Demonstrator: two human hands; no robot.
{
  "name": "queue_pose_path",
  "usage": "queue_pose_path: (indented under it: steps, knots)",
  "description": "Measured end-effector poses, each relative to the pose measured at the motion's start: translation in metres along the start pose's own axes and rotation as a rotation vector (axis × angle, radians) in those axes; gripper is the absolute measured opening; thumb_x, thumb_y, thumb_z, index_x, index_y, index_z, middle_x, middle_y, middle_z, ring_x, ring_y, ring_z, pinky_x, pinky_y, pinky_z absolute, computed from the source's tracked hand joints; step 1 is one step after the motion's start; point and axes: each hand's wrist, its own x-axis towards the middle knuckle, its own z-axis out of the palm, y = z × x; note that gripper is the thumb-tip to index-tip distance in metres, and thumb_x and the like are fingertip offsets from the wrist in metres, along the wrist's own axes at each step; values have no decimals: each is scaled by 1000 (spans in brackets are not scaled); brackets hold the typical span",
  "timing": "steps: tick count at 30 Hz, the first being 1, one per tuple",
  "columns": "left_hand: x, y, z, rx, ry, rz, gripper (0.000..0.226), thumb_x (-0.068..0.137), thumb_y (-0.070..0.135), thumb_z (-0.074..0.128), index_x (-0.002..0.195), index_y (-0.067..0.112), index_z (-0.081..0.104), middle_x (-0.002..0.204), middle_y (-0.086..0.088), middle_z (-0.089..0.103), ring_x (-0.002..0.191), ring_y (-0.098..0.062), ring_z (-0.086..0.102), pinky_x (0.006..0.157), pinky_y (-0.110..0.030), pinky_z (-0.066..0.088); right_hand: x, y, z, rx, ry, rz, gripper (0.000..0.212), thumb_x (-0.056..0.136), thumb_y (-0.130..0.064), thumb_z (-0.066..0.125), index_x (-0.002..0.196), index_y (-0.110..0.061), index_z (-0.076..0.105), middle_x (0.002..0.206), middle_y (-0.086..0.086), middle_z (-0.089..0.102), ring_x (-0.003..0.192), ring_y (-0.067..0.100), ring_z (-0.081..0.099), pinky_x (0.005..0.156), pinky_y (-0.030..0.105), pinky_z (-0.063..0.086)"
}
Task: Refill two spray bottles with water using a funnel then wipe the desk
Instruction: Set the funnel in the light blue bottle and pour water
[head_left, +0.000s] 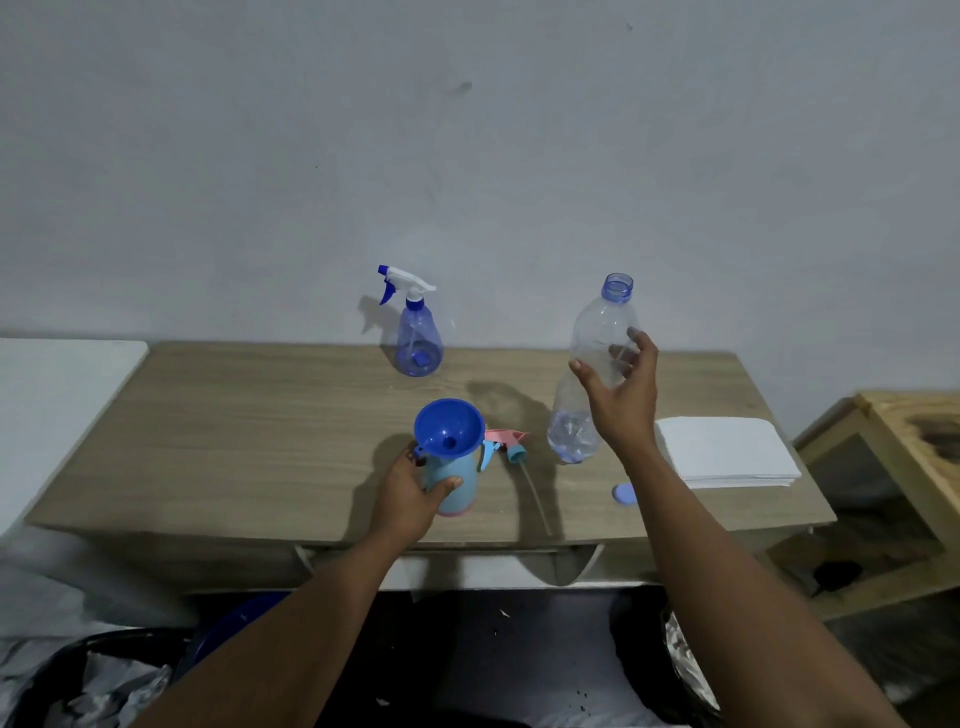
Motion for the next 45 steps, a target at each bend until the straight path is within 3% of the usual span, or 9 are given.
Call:
queue_pose_path:
  steps: [5, 10, 12, 16, 20, 25, 31, 36, 45]
  knots:
    - [-1, 8, 1, -58, 14, 7, 53, 73, 16, 86, 112, 28, 52, 103, 13, 59, 102, -12, 58, 68, -6, 39, -5, -32, -10, 55, -38, -164, 78, 81, -36, 81, 143, -28, 34, 127, 6, 53, 116, 18, 57, 98, 34, 51]
    - [-5, 17, 0, -180, 111, 23, 91, 62, 29, 93, 139, 28, 44, 127, 11, 57, 112, -9, 56, 90, -30, 50, -26, -53, -13, -82, -304, -254, 82, 81, -45, 77, 147, -32, 29, 132, 3, 56, 111, 18, 62, 89, 31, 53]
    - [-7, 24, -1, -197, 126, 28, 95, 62, 29, 93, 142, 27, 40, 126, 13, 54, 110, -7, 55, 93, -33, 50, -38, -56, -13, -160, -426, -251, 84, 79, -49, 77, 146, -34, 29, 129, 1, 59, 109, 17, 62, 88, 34, 53]
    - [-6, 31, -2, -199, 145, 57, 90, 64, 25, 92, 140, 25, 45, 123, 11, 59, 111, -11, 58, 93, -32, 51, -55, -54, -11, -467, -615, -272, 90, 75, -59, 77, 148, -39, 27, 125, -2, 61, 108, 17, 62, 92, 38, 52]
    - [-5, 36, -3, -178, 146, 79, 69, 64, 26, 92, 123, 24, 57, 110, 11, 63, 107, -15, 62, 87, -27, 50, -58, -53, -15, -722, -712, -294, 91, 76, -60, 75, 149, -43, 24, 132, 0, 61, 118, 22, 60, 96, 39, 50]
    - [-10, 40, -5, -184, 126, 91, 84, 67, 22, 90, 138, 28, 46, 114, 18, 57, 108, -10, 58, 88, -26, 47, -53, -57, -24, -941, -736, -327, 90, 79, -58, 73, 151, -43, 21, 137, 3, 60, 121, 26, 59, 97, 41, 49]
    - [-9, 42, -7, -166, 121, 109, 78, 67, 24, 91, 132, 29, 49, 124, 11, 61, 110, -12, 60, 88, -26, 51, -50, -60, -23, -1163, -679, -414, 88, 82, -59, 70, 152, -41, 19, 136, 5, 58, 120, 29, 58, 102, 46, 42]
    - [-10, 44, -7, -149, 96, 149, 79, 70, 27, 89, 135, 39, 45, 120, 13, 63, 107, -9, 60, 83, -21, 46, -46, -64, -21, -1199, -649, -448, 89, 81, -55, 73, 152, -41, 20, 135, 6, 58, 120, 30, 57, 102, 47, 41]
    - [-9, 41, -8, -151, 82, 177, 76, 70, 25, 89, 134, 29, 49, 125, 10, 62, 115, -12, 57, 88, -18, 46, -44, -69, -18, -1272, -637, -487, 90, 81, -52, 75, 152, -40, 21, 141, 7, 55, 125, 31, 53, 106, 49, 39]
